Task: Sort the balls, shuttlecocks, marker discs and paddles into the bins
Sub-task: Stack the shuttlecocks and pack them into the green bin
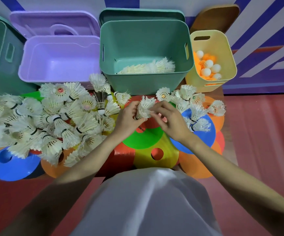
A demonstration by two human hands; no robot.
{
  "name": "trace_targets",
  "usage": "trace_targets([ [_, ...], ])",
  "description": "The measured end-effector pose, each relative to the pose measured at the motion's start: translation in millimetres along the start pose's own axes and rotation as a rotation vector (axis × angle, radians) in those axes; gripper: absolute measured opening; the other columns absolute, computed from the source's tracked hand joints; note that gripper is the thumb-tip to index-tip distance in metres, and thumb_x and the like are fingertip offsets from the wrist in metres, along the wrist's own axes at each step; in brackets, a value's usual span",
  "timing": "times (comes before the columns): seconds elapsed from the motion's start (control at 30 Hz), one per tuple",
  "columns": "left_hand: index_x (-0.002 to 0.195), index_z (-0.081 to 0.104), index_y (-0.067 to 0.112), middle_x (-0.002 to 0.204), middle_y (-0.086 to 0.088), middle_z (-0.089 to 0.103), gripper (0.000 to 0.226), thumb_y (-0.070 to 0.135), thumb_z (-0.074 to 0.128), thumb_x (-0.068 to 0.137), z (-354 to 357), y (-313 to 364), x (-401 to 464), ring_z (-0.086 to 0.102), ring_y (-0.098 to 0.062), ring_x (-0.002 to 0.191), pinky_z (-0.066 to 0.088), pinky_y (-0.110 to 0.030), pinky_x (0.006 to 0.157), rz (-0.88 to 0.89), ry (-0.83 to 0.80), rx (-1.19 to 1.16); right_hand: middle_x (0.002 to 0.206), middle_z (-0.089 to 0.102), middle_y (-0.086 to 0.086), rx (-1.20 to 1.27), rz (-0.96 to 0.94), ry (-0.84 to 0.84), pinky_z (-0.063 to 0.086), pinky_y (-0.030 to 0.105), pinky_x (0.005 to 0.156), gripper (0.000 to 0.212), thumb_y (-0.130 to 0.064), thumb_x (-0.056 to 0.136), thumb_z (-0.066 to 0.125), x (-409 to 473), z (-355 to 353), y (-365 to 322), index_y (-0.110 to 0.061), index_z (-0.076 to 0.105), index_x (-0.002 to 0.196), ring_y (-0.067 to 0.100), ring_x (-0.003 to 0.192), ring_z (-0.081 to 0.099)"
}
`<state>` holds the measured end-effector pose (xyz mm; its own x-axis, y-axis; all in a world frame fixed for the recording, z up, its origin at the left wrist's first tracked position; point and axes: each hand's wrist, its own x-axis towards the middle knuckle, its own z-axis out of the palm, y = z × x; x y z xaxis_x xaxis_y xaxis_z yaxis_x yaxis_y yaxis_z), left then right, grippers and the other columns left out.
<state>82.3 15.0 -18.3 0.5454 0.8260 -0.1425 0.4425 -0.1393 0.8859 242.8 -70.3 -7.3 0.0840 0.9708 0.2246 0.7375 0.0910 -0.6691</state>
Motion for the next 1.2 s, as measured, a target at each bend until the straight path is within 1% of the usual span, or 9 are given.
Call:
trace_targets([
  [0.17, 0.120, 0.057, 0.005, 0.106, 0.008, 0.063, 0.053, 0.002, 0.080, 0.073, -9.1, -6.8, 4.3, 0.064, -0.008, 0.096, 0.052, -0.016, 0.084, -0.019, 0.021, -0.055, 0.111, 0.052, 0.011, -0.111, 0.167, 0.240, 0.045, 0.028, 0.081, 0.026, -0.018, 0.096, 0.048, -0.6, -2.1, 10.9, -0.003, 0.060, 0.113, 0.020, 0.101, 0.051],
  [0.33, 0.125, 0.055, 0.003, 0.112, 0.005, 0.061, 0.058, 0.001, 0.080, 0.073, -17.2, -9.6, 7.6, 0.062, -0.007, 0.099, 0.049, -0.010, 0.083, -0.012, -0.032, -0.094, 0.128, 0.052, 0.024, -0.569, 0.560, 0.001, 0.029, 0.041, 0.101, 0.057, -0.010, 0.084, 0.057, 9.1, -5.4, 63.3, 0.005, 0.040, 0.136, 0.040, 0.116, 0.044],
  [0.47, 0.125, 0.055, 0.003, 0.110, 0.005, 0.062, 0.059, 0.003, 0.082, 0.072, -22.5, -10.7, 11.0, 0.064, -0.011, 0.100, 0.050, -0.011, 0.082, -0.001, -0.057, -0.078, 0.115, 0.059, 0.022, -0.548, 0.756, -0.017, 0.027, 0.043, 0.093, 0.028, -0.012, 0.091, 0.051, 14.2, -8.4, 66.6, -0.001, 0.056, 0.116, 0.041, 0.117, 0.038],
  [0.57, 0.125, 0.056, 0.004, 0.108, 0.006, 0.062, 0.059, 0.005, 0.082, 0.072, -26.3, -13.6, 12.3, 0.064, -0.011, 0.098, 0.050, -0.009, 0.082, 0.011, -0.065, -0.054, 0.096, 0.063, 0.021, -0.531, 0.763, 0.025, 0.028, 0.040, 0.083, 0.020, -0.012, 0.092, 0.047, 15.8, -8.9, 55.4, -0.002, 0.063, 0.088, 0.037, 0.102, 0.043],
  [0.7, 0.125, 0.057, 0.005, 0.105, 0.006, 0.062, 0.059, 0.007, 0.082, 0.072, -32.5, -20.1, 14.2, 0.063, -0.009, 0.092, 0.050, -0.015, 0.082, -0.003, -0.063, -0.005, 0.087, 0.066, 0.010, -0.412, 0.615, 0.210, 0.029, 0.035, 0.075, 0.016, -0.019, 0.091, 0.054, 15.8, -7.6, 19.4, -0.009, 0.064, 0.083, 0.032, 0.091, 0.053],
  [0.8, 0.124, 0.058, 0.004, 0.101, 0.008, 0.061, 0.058, 0.007, 0.083, 0.071, -36.2, -23.5, 15.5, 0.061, -0.008, 0.089, 0.051, -0.020, 0.082, -0.007, -0.075, 0.027, 0.080, 0.065, -0.009, -0.039, 0.450, 0.477, 0.043, 0.022, 0.074, 0.012, -0.017, 0.087, 0.065, 21.4, -4.7, -20.3, -0.012, 0.068, 0.078, 0.001, 0.076, 0.058],
  [0.87, 0.123, 0.058, 0.003, 0.099, 0.009, 0.060, 0.057, 0.006, 0.082, 0.071, -37.4, -26.2, 17.3, 0.061, -0.010, 0.089, 0.050, -0.021, 0.082, -0.010, -0.089, 0.037, 0.081, 0.062, -0.014, 0.019, 0.384, 0.572, 0.042, 0.022, 0.077, 0.009, -0.019, 0.086, 0.070, 25.1, 2.5, -38.4, -0.011, 0.072, 0.082, -0.001, 0.078, 0.054],
  [1.07, 0.114, 0.060, 0.012, 0.099, 0.002, 0.069, 0.049, 0.014, 0.082, 0.071, -38.5, -31.2, 24.2, 0.067, -0.018, 0.089, 0.056, -0.041, 0.082, 0.015, -0.147, 0.079, 0.079, 0.071, -0.001, -0.038, 0.275, 0.336, 0.043, 0.028, 0.077, 0.008, -0.016, 0.085, 0.070, 28.7, 39.0, -43.7, -0.010, 0.075, 0.083, 0.019, 0.081, 0.061],
  [1.2, 0.123, 0.056, 0.011, 0.110, -0.003, 0.068, 0.060, 0.020, 0.083, 0.070, -41.6, -34.2, 30.6, 0.066, -0.019, 0.096, 0.055, -0.037, 0.085, 0.013, -0.174, 0.101, 0.078, 0.071, 0.002, 0.004, 0.324, 0.254, 0.048, 0.035, 0.072, 0.014, -0.019, 0.087, 0.066, 32.6, 39.5, -39.4, -0.009, 0.074, 0.081, 0.018, 0.075, 0.062],
])
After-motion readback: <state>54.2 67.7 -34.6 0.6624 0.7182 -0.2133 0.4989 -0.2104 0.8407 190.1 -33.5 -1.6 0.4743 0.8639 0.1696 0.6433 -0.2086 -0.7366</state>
